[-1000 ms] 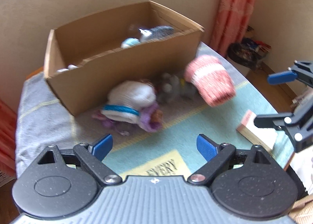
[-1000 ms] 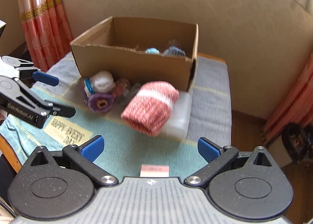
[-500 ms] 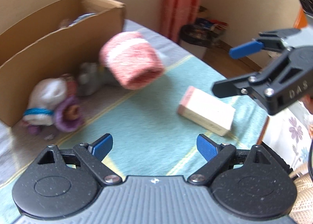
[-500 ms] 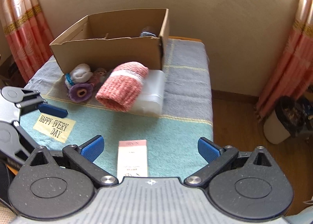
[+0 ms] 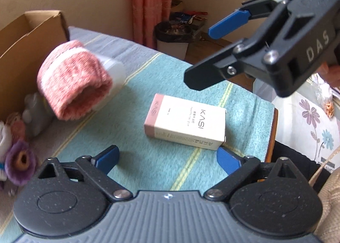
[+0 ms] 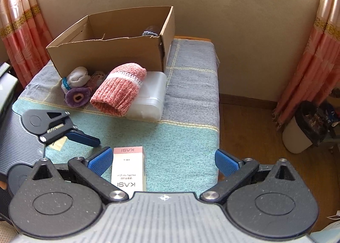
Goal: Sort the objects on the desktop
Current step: 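Close the left tool on the pink KASI box on the table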
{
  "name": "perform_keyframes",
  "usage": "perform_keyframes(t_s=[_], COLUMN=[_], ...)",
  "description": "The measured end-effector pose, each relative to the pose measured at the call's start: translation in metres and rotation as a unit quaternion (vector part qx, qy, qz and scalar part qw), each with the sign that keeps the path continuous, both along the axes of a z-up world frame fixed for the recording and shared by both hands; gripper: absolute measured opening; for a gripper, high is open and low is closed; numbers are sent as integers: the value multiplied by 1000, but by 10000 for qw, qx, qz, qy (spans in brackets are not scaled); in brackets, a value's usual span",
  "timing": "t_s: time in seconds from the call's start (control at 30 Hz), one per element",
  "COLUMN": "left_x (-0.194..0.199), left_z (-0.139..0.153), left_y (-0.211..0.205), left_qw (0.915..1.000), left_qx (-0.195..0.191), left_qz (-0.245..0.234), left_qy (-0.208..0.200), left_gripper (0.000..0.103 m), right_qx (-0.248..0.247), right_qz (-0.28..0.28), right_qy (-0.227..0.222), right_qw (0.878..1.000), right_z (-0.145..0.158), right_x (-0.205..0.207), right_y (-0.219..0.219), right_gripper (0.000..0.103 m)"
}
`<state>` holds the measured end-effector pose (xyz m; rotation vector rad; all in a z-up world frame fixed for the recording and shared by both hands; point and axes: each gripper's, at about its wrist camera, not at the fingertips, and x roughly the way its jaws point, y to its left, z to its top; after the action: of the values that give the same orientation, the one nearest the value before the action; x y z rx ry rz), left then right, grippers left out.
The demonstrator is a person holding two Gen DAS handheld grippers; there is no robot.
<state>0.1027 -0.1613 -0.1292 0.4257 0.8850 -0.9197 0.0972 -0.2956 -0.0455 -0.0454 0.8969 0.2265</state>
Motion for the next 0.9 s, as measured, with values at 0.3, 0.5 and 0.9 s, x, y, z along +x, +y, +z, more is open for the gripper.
perform_keyframes(t_s=[0.3,0.5,0.9], left_x=[-10,-10,-10], left_z=[-1,-1,3], left_y=[-15,-26,-14], left_qw=[9997,9994,9993], left_qx=[-7,-180,-337], left_qz=[-217,-170,-115], left_qy=[-117,-223,-147], left_gripper=[98,98,80], right_qx=[89,145,11], right_qz=[-109,-179,-51], right_qy=[5,43,79], right_qw=[9999,9997,10000], right_z=[1,0,-3], right_x=[1,3,4], right_y=[-10,-15,-11], right_gripper=[103,103,103])
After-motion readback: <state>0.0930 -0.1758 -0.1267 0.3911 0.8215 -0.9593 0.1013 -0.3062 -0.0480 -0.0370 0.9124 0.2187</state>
